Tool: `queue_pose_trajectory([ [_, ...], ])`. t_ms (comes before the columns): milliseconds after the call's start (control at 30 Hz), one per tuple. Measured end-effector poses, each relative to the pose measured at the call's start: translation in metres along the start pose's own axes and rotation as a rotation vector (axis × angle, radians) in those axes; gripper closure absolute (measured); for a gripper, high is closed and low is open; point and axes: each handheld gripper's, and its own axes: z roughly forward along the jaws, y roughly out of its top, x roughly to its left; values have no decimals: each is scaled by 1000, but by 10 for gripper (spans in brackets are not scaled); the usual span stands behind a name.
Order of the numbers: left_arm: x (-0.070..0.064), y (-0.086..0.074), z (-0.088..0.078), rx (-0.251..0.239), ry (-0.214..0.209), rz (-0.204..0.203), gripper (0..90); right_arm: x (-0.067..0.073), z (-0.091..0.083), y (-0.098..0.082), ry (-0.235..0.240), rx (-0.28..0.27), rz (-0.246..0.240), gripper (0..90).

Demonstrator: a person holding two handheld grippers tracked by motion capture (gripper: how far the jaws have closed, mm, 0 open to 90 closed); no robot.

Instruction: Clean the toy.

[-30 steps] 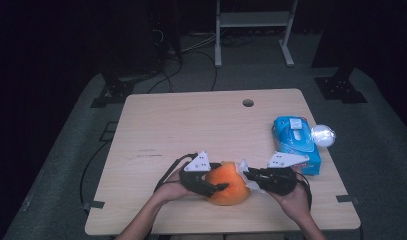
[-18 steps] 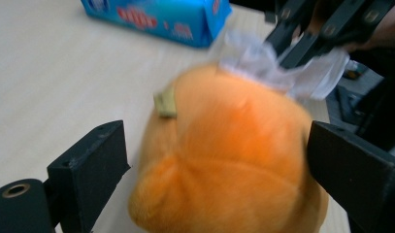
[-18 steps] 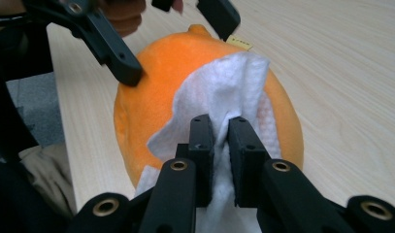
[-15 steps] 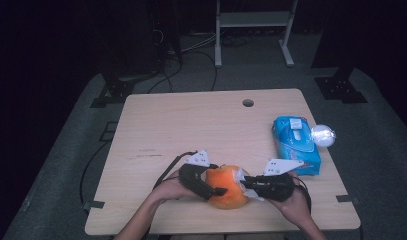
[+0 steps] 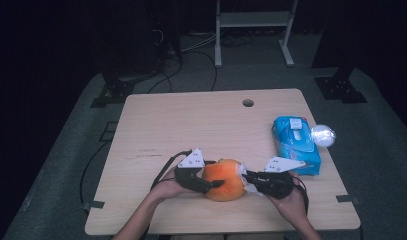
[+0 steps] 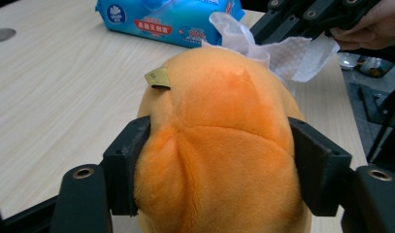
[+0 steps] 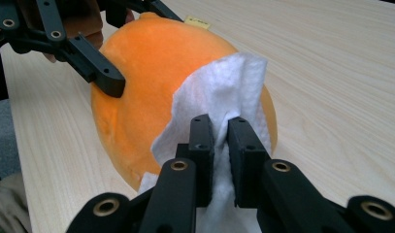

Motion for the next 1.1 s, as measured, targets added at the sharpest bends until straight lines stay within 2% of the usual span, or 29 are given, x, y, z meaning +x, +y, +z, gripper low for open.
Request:
queue_pose_trajectory([
  [67, -1, -3, 1, -6, -23, -4, 289, 5, -3, 6, -2, -34, -1, 803],
  [167, -6, -4, 7, -16, -44, 14, 285, 17, -4, 17, 66, -101, -11, 798],
  [233, -7, -1, 6, 1, -30, 32, 278, 23, 1, 20, 53, -76, -55, 794],
  [267, -7, 0, 6, 1, -27, 30, 279, 21, 2, 18, 52, -71, -54, 794],
  [300, -6, -1, 5, 2, -26, 23, 279, 17, 3, 16, 58, -64, -35, 795],
  [367, -5, -1, 6, -5, -25, 0, 279, 7, 1, 10, 18, -34, -23, 795],
  [400, -5, -1, 6, -5, -23, -2, 279, 3, 0, 8, 6, -22, -2, 795],
  [433, -5, 1, 7, -4, -21, 2, 278, 0, -2, 7, 5, -34, 23, 797],
  [500, -7, 3, 9, -2, -15, 13, 271, 6, -6, 11, 0, -57, -2, 798],
  [533, -8, 5, 11, -2, -11, 15, 259, 11, -6, 14, 25, -75, -12, 798],
  [567, -9, 6, 11, 11, -10, 19, 230, 16, -4, 16, 38, -72, -31, 798],
  [633, -7, 7, 9, 10, -14, 10, 164, 20, 2, 16, 12, -32, -76, 803],
  [667, -4, 7, 7, 6, -18, -8, 138, 17, 4, 14, 16, -24, -67, 804],
  [733, 3, 5, 4, -1, -33, -70, 109, 9, 5, 9, 0, -14, -47, 805],
  [767, 7, 3, 4, 4, -69, -124, 106, 6, 4, 8, -10, -11, -34, 805],
  [800, 9, -1, 4, 5, -87, -143, 113, 2, 2, 7, -21, -17, -22, 805],
  [867, 10, -4, 5, -4, -85, -134, 225, -2, 0, 6, -21, -18, 1, 803],
  [900, 9, -3, 5, 1, -77, -138, 251, -3, 0, 6, -19, -23, 13, 802],
  [967, 7, 1, 5, 5, -51, -129, 297, 1, -3, 10, -48, -48, -5, 804],
  [1000, 5, 3, 5, 1, -44, -128, 308, 5, -6, 12, -44, -74, -10, 804],
  [1033, 3, 5, 7, -3, -37, -129, 315, 8, -9, 15, -13, -104, -5, 805],
  [1100, -3, 9, 10, -1, -28, -115, 321, 19, -9, 22, 31, -130, -31, 803],
])
